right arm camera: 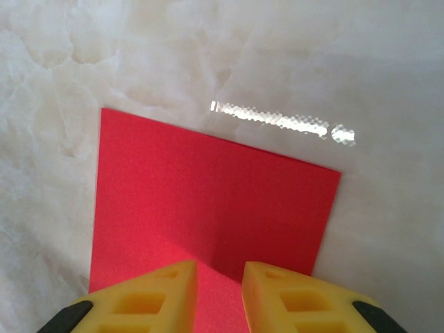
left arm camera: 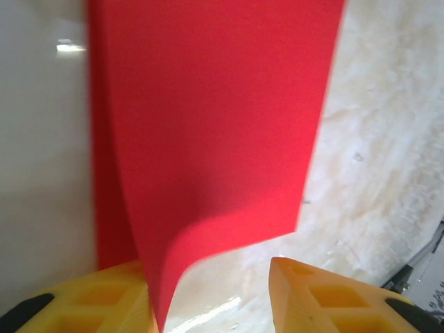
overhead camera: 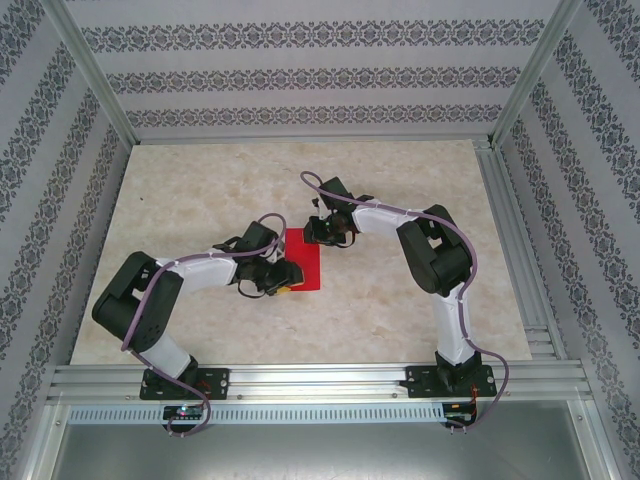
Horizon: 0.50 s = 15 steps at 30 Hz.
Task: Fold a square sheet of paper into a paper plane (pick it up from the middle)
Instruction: Fold the triangle a second time at the center of the table.
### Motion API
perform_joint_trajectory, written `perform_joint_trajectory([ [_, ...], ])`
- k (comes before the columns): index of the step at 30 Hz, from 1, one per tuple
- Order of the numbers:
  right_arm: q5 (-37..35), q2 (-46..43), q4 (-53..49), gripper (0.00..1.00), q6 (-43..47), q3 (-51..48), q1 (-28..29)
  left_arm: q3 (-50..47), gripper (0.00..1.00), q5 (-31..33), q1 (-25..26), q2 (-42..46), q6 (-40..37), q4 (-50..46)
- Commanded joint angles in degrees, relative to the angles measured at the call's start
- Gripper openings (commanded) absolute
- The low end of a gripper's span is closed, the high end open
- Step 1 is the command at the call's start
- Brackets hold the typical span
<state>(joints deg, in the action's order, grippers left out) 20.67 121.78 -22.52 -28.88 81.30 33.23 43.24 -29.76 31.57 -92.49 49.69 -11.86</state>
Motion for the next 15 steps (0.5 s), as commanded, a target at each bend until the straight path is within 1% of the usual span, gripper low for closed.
perform_joint_trajectory([
  [1,-1.7,4.0,-1.8,0.27,-0.7,-2.6,0.5,1.4,0.41,-1.9,0.5,0.3,0.3,4.7],
  [6,-1.7,4.1,-1.8,0.27,-0.7,-2.7,0.5,1.6,0.4,0.2,0.5,1.5,-0.6,2.9],
  [15,-1.2,3.7,-1.3,0.27,-0.7,-3.2,0.5,1.6,0.41,0.0,0.5,1.2,-0.8,4.8],
])
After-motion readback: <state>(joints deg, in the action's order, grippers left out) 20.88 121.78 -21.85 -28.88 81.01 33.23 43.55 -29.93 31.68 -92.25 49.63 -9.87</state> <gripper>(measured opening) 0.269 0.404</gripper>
